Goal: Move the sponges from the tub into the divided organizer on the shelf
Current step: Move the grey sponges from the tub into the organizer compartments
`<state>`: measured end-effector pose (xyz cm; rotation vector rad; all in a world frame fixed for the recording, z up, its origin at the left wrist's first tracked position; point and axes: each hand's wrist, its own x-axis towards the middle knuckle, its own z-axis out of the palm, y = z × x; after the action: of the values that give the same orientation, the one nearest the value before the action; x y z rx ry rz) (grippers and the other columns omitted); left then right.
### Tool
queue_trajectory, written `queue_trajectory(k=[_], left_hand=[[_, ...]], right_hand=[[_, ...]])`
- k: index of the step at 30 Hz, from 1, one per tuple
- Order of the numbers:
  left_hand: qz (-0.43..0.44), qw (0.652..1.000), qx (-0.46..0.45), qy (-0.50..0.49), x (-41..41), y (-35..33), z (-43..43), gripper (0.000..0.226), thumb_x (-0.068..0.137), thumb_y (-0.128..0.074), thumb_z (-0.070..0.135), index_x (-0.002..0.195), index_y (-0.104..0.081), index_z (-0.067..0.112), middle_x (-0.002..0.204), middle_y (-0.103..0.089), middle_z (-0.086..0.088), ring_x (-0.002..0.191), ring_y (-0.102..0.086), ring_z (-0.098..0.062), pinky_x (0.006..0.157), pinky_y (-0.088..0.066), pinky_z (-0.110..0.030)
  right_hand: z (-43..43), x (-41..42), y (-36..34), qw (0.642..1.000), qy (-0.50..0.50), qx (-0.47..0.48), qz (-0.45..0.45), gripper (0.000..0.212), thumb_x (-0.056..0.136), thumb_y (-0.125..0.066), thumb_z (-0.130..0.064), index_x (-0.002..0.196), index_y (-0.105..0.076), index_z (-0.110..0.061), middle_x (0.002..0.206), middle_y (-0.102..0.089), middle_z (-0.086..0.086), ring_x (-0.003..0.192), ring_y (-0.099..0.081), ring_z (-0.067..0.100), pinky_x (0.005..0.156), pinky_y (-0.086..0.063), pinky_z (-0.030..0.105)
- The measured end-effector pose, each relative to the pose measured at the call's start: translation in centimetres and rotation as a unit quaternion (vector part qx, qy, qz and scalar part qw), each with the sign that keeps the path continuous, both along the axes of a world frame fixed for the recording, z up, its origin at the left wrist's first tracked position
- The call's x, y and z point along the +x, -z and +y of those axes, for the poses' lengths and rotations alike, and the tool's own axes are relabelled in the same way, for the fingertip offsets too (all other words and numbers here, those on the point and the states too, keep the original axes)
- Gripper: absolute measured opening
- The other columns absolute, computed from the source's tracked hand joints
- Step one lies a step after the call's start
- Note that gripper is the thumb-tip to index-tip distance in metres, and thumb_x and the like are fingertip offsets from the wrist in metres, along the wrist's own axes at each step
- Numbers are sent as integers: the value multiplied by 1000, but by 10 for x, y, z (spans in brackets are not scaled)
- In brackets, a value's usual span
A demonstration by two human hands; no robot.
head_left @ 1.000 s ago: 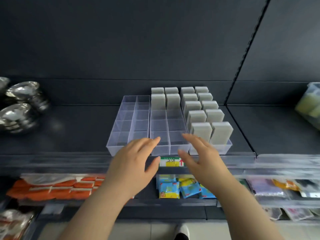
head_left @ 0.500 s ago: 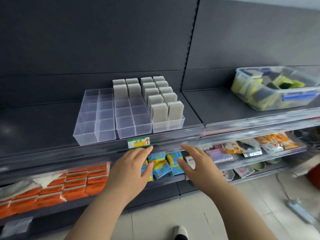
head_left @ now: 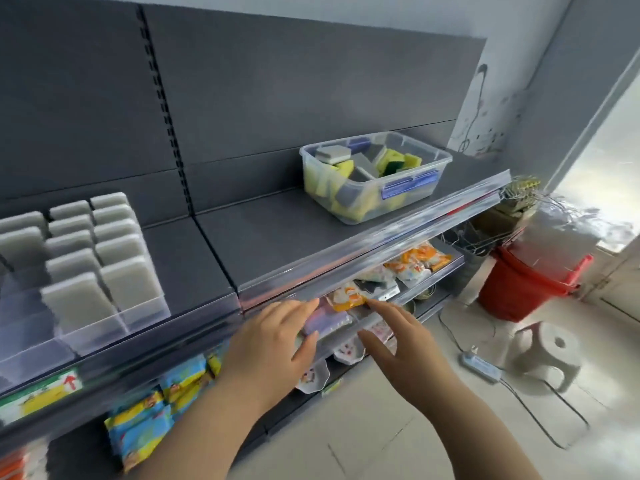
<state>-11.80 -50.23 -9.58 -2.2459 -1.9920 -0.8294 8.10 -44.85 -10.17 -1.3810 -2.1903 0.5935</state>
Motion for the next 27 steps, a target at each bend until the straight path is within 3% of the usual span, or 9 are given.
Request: queue_trajectory(k=[2,6,9,13,18,22,24,27], left_hand=[[2,999,4,32,39,0,35,45,82,-41,37,115,-65,16,101,-67,4,90,-64,-18,69,-54,-28],[0,998,2,69,109,6,91,39,81,-50,33,114,-64,17,101,-68,3,89,-65,-18,67,-55,-32],[14,995,-8,94,142,13,121,39,80,-51,35,113,-65,20,99,-68,6,89,-65,-12,68,-53,-27],[43,992,-37,112,158,22,153,37,79,-49,36,110,-66,25,94,-67,14,83,-64,-3,63,-50,-16],[40,992,-49,111,159,36,208,45,64,-80,28,107,-69,24,93,-68,12,82,-66,-6,61,-50,-16],[-15,993,-21,112,155,30,275,37,73,-72,19,109,-68,20,100,-68,6,88,-65,-14,67,-53,-23],[-12,993,22,116,150,18,314,36,74,-67,19,110,-67,18,98,-67,5,88,-65,-14,68,-53,-23],[-25,988,70,132,143,-11,373,35,80,-58,19,113,-65,14,101,-67,1,92,-63,-17,76,-53,-29]], right_hand=[[23,39,1,1000,24,-11,-4,48,88,-52,-46,134,-39,-38,133,-42,-19,123,-40,3,94,-28,15],[64,109,8,998,59,-30,-18,50,87,-50,-50,134,-36,-42,134,-40,-21,118,-39,-2,92,-27,13],[89,144,18,996,79,-27,-21,50,87,-50,-51,134,-37,-43,131,-41,-24,119,-40,-3,91,-28,13],[116,163,37,996,75,-44,-24,47,86,-51,-52,131,-40,-43,120,-39,-31,117,-43,-4,94,-31,14],[170,171,54,996,59,-66,-8,44,86,-55,-46,129,-43,-41,117,-42,-29,113,-44,-6,94,-30,12],[237,171,51,997,50,-60,-9,41,85,-55,-47,121,-37,-54,109,-39,-38,99,-39,-23,81,-28,-3],[278,167,39,998,44,-39,-1,40,84,-54,-49,116,-34,-62,111,-37,-43,103,-42,-20,88,-32,2],[336,162,11,999,48,-4,16,36,80,-50,-57,112,-35,-66,119,-43,-38,113,-46,-9,96,-38,18]])
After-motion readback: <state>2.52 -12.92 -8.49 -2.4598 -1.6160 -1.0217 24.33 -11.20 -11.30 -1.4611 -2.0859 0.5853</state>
